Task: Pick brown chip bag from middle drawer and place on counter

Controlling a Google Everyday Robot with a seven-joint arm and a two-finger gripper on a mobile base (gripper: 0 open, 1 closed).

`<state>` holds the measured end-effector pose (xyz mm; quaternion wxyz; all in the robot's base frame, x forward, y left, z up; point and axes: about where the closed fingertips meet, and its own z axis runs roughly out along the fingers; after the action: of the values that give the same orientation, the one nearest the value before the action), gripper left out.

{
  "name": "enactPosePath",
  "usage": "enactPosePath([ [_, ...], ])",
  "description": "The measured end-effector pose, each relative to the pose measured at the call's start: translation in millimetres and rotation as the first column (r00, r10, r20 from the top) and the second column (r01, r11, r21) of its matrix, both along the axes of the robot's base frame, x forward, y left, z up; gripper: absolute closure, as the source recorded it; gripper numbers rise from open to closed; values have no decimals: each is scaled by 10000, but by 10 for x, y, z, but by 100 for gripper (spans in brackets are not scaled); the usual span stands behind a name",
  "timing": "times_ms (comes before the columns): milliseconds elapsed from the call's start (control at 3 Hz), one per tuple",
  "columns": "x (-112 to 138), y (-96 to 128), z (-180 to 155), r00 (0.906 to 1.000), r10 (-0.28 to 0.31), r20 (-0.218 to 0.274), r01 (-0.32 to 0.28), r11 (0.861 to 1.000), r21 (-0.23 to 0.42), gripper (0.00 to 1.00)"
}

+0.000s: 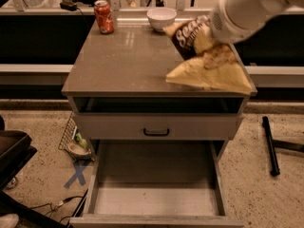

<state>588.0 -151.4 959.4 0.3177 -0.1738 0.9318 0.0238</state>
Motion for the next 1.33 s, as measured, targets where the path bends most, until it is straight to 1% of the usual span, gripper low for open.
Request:
enactPosePath([
  [333, 592, 224, 223, 9927, 946, 743, -961, 9952, 169, 100],
  [667, 1016, 322, 154, 9738, 1780, 1413, -1882, 9802, 624, 100],
  [1000, 1368, 233, 46, 9492, 2295, 2152, -2631, 9541, 1429, 100],
  [1333, 1469, 235, -4, 9392, 2529, 2324, -2927, 9433, 1566, 87],
])
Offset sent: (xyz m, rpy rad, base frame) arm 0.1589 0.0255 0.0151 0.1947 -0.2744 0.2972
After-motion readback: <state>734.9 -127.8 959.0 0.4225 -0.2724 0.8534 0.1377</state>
